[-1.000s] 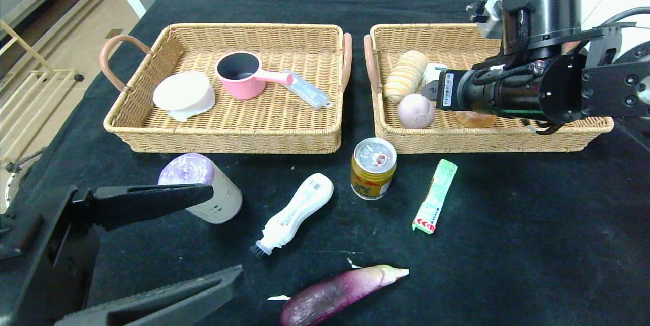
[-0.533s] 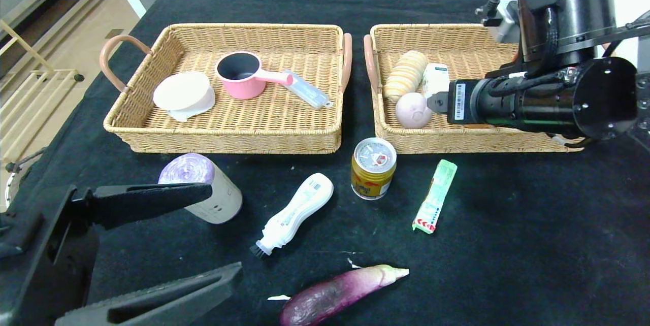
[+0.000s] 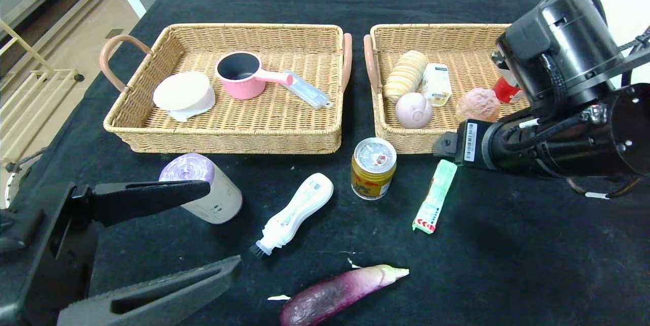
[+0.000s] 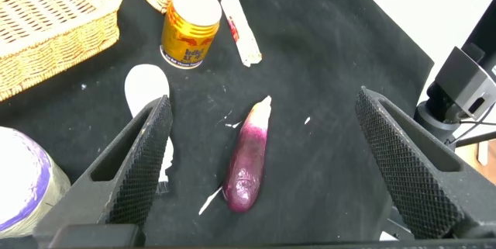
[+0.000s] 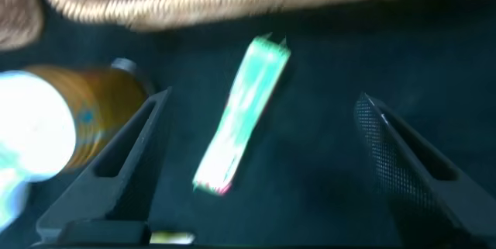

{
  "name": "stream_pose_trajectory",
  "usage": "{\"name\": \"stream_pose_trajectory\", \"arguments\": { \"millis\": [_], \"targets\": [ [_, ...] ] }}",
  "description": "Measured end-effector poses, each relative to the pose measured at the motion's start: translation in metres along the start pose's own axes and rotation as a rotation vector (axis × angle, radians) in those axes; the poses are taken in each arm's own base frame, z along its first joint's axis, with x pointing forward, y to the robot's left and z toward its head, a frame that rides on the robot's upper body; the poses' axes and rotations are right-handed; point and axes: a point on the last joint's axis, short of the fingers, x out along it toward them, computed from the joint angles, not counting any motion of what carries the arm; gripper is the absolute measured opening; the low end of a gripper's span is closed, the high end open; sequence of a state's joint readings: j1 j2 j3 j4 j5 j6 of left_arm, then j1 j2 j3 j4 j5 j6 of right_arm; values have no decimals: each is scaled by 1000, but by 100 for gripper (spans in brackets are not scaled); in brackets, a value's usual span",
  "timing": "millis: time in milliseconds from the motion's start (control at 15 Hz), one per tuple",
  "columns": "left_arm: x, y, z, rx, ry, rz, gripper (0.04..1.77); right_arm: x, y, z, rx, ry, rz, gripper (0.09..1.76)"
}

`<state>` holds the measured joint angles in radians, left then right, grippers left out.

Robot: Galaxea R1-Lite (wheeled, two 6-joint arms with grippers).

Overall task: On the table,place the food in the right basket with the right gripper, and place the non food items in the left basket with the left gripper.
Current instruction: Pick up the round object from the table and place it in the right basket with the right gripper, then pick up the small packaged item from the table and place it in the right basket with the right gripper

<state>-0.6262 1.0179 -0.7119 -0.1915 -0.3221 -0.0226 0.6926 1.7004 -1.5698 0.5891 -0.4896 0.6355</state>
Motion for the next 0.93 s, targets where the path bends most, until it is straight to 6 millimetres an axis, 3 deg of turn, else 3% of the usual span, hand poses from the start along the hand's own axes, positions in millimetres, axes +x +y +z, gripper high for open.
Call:
{"name": "stream_pose_trajectory", "arguments": {
  "millis": [467,933],
  "targets": [
    [0,0,0,0,0,1,172,18,3,-18,59,173,-8,170],
    [1,0,-1,3,5,1,172,40,10,-29,50,220,-49,170]
  ]
}}
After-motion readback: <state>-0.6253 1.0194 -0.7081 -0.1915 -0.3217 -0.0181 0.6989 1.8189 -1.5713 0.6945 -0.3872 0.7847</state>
